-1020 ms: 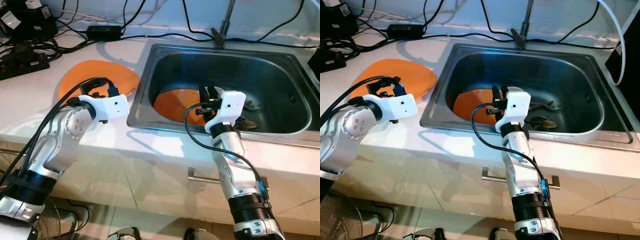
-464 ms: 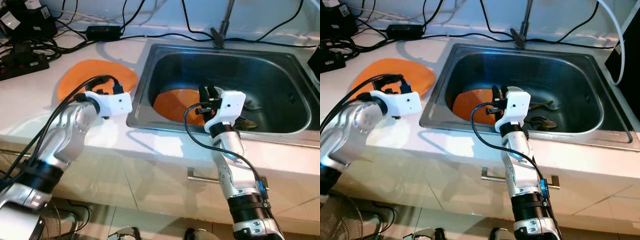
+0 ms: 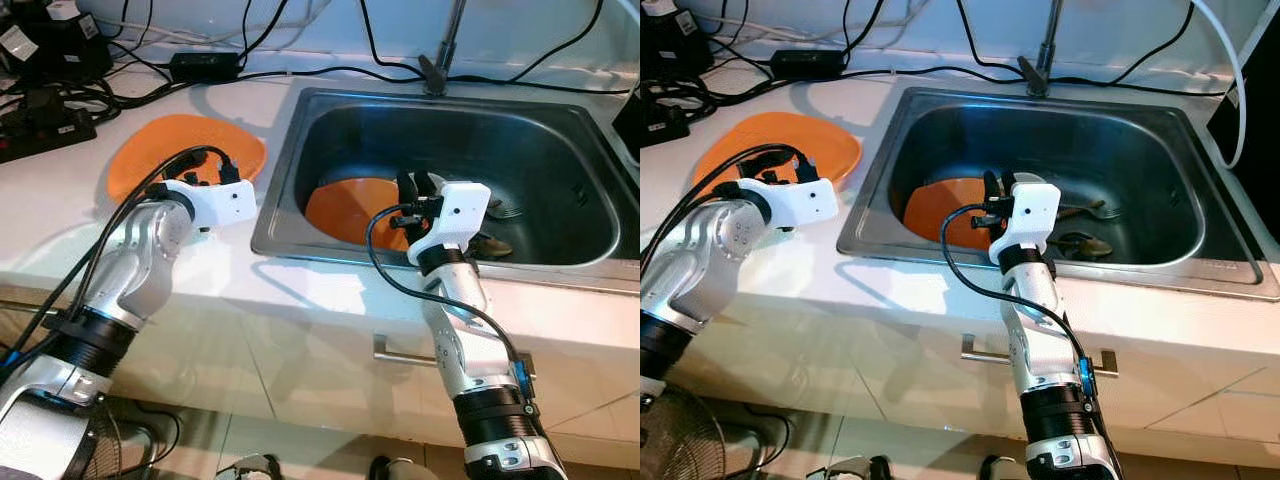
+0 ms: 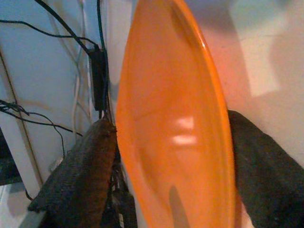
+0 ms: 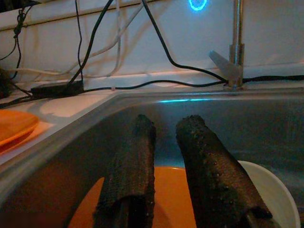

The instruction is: Kitchen organization

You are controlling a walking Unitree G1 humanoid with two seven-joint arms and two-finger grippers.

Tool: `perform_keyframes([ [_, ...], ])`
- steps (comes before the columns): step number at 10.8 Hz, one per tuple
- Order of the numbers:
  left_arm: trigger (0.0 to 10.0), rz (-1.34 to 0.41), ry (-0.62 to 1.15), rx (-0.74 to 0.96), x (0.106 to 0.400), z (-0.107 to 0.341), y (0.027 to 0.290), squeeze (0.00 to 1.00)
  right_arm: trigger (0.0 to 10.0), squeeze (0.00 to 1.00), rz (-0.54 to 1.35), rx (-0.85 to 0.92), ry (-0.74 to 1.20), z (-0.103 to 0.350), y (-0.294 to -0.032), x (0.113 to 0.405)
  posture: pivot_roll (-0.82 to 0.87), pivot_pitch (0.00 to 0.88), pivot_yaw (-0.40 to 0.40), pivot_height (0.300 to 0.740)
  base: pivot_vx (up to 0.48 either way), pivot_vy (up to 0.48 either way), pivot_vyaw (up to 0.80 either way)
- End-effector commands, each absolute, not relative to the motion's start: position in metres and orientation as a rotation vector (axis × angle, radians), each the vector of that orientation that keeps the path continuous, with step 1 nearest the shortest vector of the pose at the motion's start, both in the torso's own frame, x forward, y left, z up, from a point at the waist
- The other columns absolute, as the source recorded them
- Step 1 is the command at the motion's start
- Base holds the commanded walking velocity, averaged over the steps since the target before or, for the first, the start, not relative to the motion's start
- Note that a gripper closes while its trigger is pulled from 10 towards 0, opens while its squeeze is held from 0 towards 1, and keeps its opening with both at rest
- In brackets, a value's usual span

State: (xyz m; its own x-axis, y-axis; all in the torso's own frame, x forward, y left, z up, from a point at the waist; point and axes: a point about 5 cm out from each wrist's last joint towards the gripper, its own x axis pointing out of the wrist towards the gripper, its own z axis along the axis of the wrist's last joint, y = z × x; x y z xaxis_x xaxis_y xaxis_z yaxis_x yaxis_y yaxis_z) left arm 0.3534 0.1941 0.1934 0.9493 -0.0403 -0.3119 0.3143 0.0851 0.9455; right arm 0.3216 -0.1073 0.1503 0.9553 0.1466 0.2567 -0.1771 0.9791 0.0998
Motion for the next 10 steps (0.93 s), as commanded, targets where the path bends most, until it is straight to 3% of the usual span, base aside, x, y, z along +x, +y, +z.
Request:
perform_keyframes([
  [1, 0.0, -0.345, 0.345, 1.455, 0.3484, 0.1659, 0.1979, 0.0, 10.0, 0.0, 0.158, 0.131, -0.207, 0.1398, -0.1088, 0.3209, 0.06, 0.088, 0.025, 0.74, 0.0, 0.0, 0.0],
  [10, 0.0, -0.397, 0.326, 1.424, 0.3455, 0.162, 0.1895, 0.0, 10.0, 0.0, 0.152, 0.132, -0.2, 0.1385, -0.1102, 0.3207, 0.06, 0.095, 0.024, 0.74, 0.0, 0.0, 0.0],
])
